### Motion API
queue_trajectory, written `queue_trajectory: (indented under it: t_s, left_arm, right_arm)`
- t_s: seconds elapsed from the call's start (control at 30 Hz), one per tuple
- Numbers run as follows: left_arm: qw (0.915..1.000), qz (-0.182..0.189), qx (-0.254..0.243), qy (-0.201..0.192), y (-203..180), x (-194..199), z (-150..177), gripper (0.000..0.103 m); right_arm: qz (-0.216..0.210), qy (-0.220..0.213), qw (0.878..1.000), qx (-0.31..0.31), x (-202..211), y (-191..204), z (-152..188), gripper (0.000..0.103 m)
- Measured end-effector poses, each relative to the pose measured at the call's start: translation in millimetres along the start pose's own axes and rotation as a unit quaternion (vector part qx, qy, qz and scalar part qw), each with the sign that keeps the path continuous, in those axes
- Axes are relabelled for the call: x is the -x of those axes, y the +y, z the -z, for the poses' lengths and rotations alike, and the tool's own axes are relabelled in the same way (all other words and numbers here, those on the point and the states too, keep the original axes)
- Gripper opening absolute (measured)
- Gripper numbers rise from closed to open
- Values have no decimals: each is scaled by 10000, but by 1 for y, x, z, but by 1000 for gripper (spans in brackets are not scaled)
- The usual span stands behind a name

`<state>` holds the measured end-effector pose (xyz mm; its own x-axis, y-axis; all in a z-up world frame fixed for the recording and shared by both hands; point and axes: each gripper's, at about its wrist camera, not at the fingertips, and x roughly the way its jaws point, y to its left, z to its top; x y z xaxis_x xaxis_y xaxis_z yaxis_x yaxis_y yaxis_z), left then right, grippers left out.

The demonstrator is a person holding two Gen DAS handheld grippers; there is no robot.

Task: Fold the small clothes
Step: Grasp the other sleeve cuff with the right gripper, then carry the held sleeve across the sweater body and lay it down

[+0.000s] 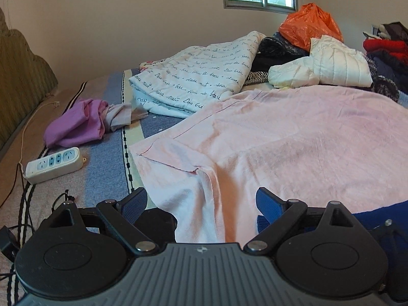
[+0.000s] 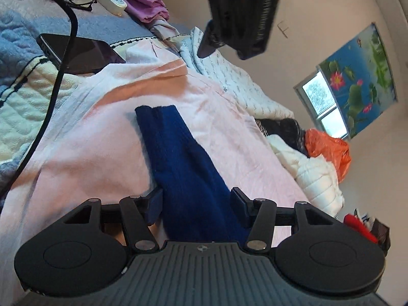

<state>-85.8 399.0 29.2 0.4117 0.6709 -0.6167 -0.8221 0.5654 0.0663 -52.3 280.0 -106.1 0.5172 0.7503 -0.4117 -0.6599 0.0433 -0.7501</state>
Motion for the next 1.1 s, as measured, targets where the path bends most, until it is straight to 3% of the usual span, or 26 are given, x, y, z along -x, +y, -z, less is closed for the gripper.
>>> queue_trajectory:
  t_s: [0.03, 0.13, 0.2, 0.27, 0.33, 0.4, 0.57, 0.63, 0.7, 0.73, 0.8, 0.9, 1.0, 1.1]
  left_arm:
    - [10000, 41, 81, 12, 4, 0, 0, 93]
    - [9998, 80, 201, 39, 10, -1, 1, 93]
    - [9996, 77, 249, 79, 11, -2, 2, 93]
    - [9994, 108, 323, 85, 12, -2, 3, 93]
    - [9990, 176, 391, 95, 11, 0, 4, 93]
    - [9986, 267, 453, 72, 6, 4, 5, 93]
    - [9987, 418, 265, -98, -20, 18, 11, 93]
    - [9990, 429, 100, -103, -34, 22, 15, 93]
    - [9981, 609, -102, -52, -50, 25, 19, 93]
    - [9971, 728, -224, -23, -60, 27, 22, 93]
    - [9948, 907, -453, 9, -79, 32, 26, 93]
    - [9898, 1169, -807, -75, -113, 45, 32, 93]
    - [9833, 1425, -1129, -114, -147, 56, 38, 93]
    - [9735, 1728, -1500, -51, -188, 66, 45, 93]
  right_arm:
    - [25, -23, 10000, 29, -4, 2, -3, 56]
    - [-141, 4, 9997, -178, -15, 0, -12, 36]
    - [-483, 112, 9966, -654, -20, -9, -14, 8]
    - [-841, 197, 9861, -1420, -21, -28, -12, 7]
    - [-1160, 259, 9664, -2278, -21, -54, -5, 2]
    - [-1388, 227, 9364, -3215, -19, -89, 5, 2]
    - [-1854, -277, 8324, -5215, 4, -190, 29, 6]
    - [-2039, -765, 8036, -5539, 26, -223, 31, 6]
    - [-2069, -1249, 7894, -5643, 51, -249, 36, 6]
    - [-1975, -1391, 7844, -5713, 62, -259, 44, 6]
    - [-1824, -1494, 7562, -6103, 78, -276, 73, 6]
    - [-1104, -1425, 7230, -6670, 103, -290, 138, 6]
    - [-306, -1354, 6665, -7325, 137, -289, 219, 7]
    - [570, -1319, 6210, -7705, 179, -275, 293, 7]
